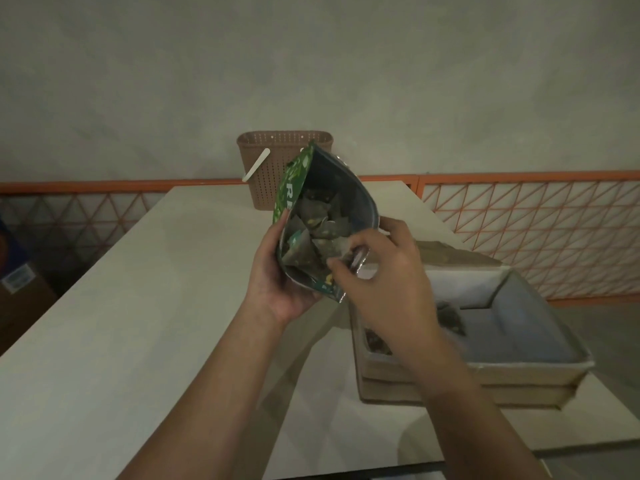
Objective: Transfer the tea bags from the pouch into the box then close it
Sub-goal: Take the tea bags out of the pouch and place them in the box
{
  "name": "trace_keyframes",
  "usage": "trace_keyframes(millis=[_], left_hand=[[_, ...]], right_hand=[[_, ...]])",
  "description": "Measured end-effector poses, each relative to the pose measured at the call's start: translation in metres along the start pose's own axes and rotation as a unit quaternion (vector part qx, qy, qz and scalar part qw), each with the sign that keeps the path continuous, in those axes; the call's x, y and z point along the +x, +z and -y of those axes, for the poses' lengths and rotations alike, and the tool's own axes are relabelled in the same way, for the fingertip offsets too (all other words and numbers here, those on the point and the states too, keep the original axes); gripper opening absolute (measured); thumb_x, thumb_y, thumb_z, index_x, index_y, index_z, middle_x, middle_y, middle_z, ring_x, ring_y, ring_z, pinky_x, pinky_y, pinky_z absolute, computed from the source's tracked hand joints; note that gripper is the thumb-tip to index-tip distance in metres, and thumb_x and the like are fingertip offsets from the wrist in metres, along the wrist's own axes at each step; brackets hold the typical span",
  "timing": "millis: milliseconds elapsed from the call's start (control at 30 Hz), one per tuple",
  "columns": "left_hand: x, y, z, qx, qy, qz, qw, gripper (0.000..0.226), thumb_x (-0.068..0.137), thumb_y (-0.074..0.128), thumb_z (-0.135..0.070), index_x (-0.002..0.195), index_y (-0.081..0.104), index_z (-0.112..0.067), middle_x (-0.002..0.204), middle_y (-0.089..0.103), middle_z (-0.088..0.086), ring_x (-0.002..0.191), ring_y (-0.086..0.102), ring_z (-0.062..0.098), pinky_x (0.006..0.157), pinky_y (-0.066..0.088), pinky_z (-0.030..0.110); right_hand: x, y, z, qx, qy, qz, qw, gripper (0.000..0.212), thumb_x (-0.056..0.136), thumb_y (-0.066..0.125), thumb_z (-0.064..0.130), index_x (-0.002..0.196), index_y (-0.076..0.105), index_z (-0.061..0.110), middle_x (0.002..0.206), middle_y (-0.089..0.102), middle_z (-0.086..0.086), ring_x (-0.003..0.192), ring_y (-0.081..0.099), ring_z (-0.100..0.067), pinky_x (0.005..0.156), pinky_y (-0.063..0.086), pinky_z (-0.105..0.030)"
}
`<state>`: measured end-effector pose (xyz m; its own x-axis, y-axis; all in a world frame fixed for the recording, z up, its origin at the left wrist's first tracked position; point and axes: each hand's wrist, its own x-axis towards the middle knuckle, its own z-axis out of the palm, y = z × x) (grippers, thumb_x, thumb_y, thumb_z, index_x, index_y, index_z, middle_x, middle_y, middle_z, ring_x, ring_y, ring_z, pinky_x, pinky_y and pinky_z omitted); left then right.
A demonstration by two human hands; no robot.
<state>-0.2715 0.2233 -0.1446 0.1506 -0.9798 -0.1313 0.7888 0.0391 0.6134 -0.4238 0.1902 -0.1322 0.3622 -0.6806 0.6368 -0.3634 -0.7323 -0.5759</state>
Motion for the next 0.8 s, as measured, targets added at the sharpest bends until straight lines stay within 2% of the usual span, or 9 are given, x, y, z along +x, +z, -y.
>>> trace_keyframes(millis=[67, 100, 233, 367, 467, 567, 633, 700, 800], left_hand=[[0.001, 0.001, 0.000, -0.005, 0.004, 0.006, 1.000, 0.067, 0.094, 0.049, -0.063, 0.138, 0.064, -0.015, 0.139, 0.064, 0.014, 0.113, 0.066, 0.033, 0.095, 0.056, 0.041], [0.002, 0.001, 0.001, -0.007, 0.006, 0.005, 1.000, 0.067, 0.095, 0.049, -0.063, 0.141, 0.062, -0.017, 0.141, 0.062, 0.014, 0.113, 0.066, 0.033, 0.093, 0.057, 0.041], [0.005, 0.000, 0.004, -0.014, 0.005, 0.010, 1.000, 0.067, 0.096, 0.051, -0.062, 0.150, 0.052, -0.022, 0.148, 0.056, 0.011, 0.118, 0.063, 0.033, 0.093, 0.056, 0.043], [0.008, -0.001, 0.008, -0.029, 0.008, 0.029, 0.999, 0.061, 0.098, 0.049, -0.059, 0.146, 0.056, -0.022, 0.141, 0.062, 0.012, 0.111, 0.068, 0.033, 0.087, 0.059, 0.042], [0.010, 0.000, 0.009, -0.029, 0.008, 0.031, 0.999, 0.057, 0.100, 0.046, -0.057, 0.142, 0.060, -0.020, 0.134, 0.067, 0.011, 0.109, 0.070, 0.032, 0.087, 0.059, 0.042], [0.011, 0.001, 0.011, -0.024, 0.008, 0.034, 0.999, 0.057, 0.100, 0.046, -0.057, 0.144, 0.058, -0.021, 0.136, 0.065, 0.011, 0.115, 0.067, 0.032, 0.094, 0.056, 0.043], [0.012, 0.001, 0.012, -0.023, 0.008, 0.036, 0.999, 0.057, 0.100, 0.047, -0.056, 0.144, 0.058, -0.021, 0.136, 0.065, 0.011, 0.115, 0.066, 0.033, 0.095, 0.056, 0.043], [0.011, 0.002, 0.014, -0.023, 0.009, 0.028, 0.999, 0.059, 0.099, 0.049, -0.055, 0.145, 0.057, -0.020, 0.140, 0.063, 0.012, 0.118, 0.065, 0.034, 0.097, 0.055, 0.044], [0.010, 0.004, 0.015, -0.035, 0.007, 0.022, 0.999, 0.059, 0.098, 0.052, -0.054, 0.147, 0.056, -0.021, 0.144, 0.060, 0.012, 0.119, 0.064, 0.034, 0.094, 0.056, 0.044]], right_hand=[[0.002, -0.010, 0.000, 0.085, 0.012, -0.023, 0.996, 0.017, 0.078, 0.076, 0.022, 0.088, 0.062, 0.020, 0.112, 0.054, 0.003, 0.105, 0.052, -0.007, 0.085, 0.042, -0.010], [0.003, -0.016, 0.000, 0.123, 0.018, -0.036, 0.992, 0.016, 0.079, 0.075, 0.019, 0.088, 0.061, 0.018, 0.110, 0.055, 0.005, 0.105, 0.053, -0.005, 0.086, 0.042, -0.010], [0.001, -0.039, -0.002, 0.291, 0.074, -0.064, 0.952, 0.014, 0.086, 0.071, 0.015, 0.092, 0.059, 0.018, 0.101, 0.066, -0.002, 0.098, 0.064, -0.019, 0.086, 0.053, -0.031], [-0.002, -0.061, -0.007, 0.392, 0.092, -0.098, 0.910, 0.014, 0.089, 0.065, 0.002, 0.092, 0.054, 0.010, 0.099, 0.062, -0.026, 0.091, 0.064, -0.039, 0.083, 0.056, -0.046], [-0.004, -0.071, -0.009, 0.429, 0.076, -0.137, 0.890, 0.015, 0.091, 0.061, -0.001, 0.094, 0.049, 0.008, 0.096, 0.061, -0.027, 0.080, 0.066, -0.032, 0.076, 0.059, -0.038], [-0.007, -0.073, -0.012, 0.414, 0.065, -0.146, 0.896, 0.024, 0.090, 0.061, -0.002, 0.095, 0.048, 0.017, 0.092, 0.056, -0.026, 0.079, 0.060, -0.035, 0.072, 0.055, -0.034], [-0.008, -0.069, -0.018, 0.331, 0.088, -0.102, 0.934, 0.028, 0.089, 0.062, 0.001, 0.099, 0.051, 0.024, 0.084, 0.054, -0.026, 0.071, 0.053, -0.034, 0.065, 0.050, -0.038], [-0.010, -0.062, -0.027, 0.217, 0.114, -0.023, 0.969, 0.023, 0.089, 0.062, 0.006, 0.101, 0.058, 0.025, 0.073, 0.059, -0.010, 0.062, 0.054, -0.020, 0.059, 0.050, -0.035], [-0.014, -0.052, -0.034, 0.141, 0.136, 0.037, 0.980, 0.018, 0.091, 0.063, 0.014, 0.097, 0.063, 0.030, 0.078, 0.064, 0.009, 0.070, 0.061, -0.005, 0.062, 0.053, -0.021]])
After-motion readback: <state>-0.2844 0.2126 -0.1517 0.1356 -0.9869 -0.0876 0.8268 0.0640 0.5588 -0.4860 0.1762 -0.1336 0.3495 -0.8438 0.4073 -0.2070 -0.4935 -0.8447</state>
